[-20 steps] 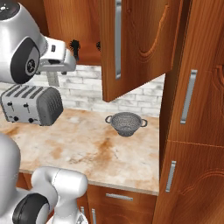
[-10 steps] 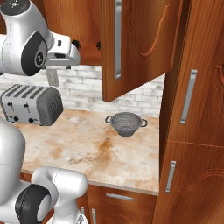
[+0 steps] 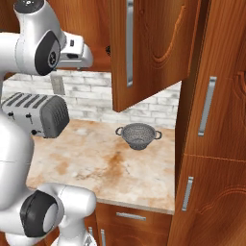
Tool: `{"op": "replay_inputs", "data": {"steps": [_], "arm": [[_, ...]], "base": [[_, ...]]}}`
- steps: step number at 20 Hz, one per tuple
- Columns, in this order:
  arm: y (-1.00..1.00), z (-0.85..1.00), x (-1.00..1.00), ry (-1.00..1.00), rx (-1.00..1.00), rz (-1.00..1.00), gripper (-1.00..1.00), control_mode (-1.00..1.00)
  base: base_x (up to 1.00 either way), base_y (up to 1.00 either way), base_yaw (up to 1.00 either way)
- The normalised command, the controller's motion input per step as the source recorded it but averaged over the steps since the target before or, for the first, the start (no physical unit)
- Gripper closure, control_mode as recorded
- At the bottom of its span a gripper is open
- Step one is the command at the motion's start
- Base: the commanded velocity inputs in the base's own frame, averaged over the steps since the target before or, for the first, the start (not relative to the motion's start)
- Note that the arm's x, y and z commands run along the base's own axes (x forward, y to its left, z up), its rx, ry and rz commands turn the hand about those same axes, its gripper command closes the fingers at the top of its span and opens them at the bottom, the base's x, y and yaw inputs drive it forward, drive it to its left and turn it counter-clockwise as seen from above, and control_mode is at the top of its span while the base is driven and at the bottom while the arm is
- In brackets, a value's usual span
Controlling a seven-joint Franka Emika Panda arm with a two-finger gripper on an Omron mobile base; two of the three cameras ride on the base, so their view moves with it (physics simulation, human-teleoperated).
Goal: Pick the dish brush and dish brush from the cabinet and place them on the counter.
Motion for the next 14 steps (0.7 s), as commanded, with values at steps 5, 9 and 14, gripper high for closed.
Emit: {"op": "replay_inputs", "data": {"steps": [5, 9, 14], "arm": [[0.00, -0.01, 0.40, 0.00, 0.00, 0.01, -1.00, -1.00], [0.04, 0.00, 0.43, 0.00, -0.01, 0.04, -1.00, -1.00], [0.08, 0.00, 0.46, 0.00, -0.01, 0.06, -1.00, -1.00]], "base": [[0.00, 0.00, 0.00], [0.00, 0.00, 0.00], [0.00, 0.00, 0.00]]}}
